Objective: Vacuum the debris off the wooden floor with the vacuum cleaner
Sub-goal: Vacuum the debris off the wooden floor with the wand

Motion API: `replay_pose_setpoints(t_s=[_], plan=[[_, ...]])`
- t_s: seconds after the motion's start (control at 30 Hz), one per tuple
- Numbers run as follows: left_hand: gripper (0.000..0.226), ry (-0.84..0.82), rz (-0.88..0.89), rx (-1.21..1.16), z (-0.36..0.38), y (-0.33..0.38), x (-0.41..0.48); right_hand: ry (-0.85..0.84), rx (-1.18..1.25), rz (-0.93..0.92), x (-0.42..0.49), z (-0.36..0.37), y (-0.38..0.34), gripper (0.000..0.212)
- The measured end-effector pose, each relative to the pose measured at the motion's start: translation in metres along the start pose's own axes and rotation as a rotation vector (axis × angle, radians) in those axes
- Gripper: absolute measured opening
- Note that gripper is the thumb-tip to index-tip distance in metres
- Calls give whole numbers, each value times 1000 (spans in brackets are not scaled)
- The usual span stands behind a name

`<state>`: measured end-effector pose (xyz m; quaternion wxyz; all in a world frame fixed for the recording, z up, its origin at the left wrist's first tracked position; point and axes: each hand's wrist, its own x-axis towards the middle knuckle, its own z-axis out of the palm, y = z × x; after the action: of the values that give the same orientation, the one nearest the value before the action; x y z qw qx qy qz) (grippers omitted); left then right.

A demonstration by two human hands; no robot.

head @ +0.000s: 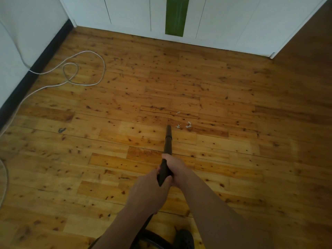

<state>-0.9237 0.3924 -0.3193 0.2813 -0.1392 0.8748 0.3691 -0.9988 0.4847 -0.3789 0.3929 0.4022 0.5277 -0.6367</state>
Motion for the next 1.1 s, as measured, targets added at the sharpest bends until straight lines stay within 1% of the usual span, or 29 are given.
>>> replay_pose_setpoints(t_s=[0.27,0.47,0.6,0.8,0.9,1.1], plan=[[23,-57,30,52,21,25,3,31,46,1,-6,-39,-3,28],[24,-66,55,124,31,43,8,38,95,18,-9,-60,-9,31],[21,-77,71,121,40,54,10,49,114,12,-9,-75,-13,29],[23,-92,95,175,54,69,14,53,160,15,-11,-96,-17,25],[23,-117,102,173,58,79,16,70,188,7,-11,-107,-20,26],[23,-173,138,234,71,108,22,102,267,0,-15,-140,-27,20]])
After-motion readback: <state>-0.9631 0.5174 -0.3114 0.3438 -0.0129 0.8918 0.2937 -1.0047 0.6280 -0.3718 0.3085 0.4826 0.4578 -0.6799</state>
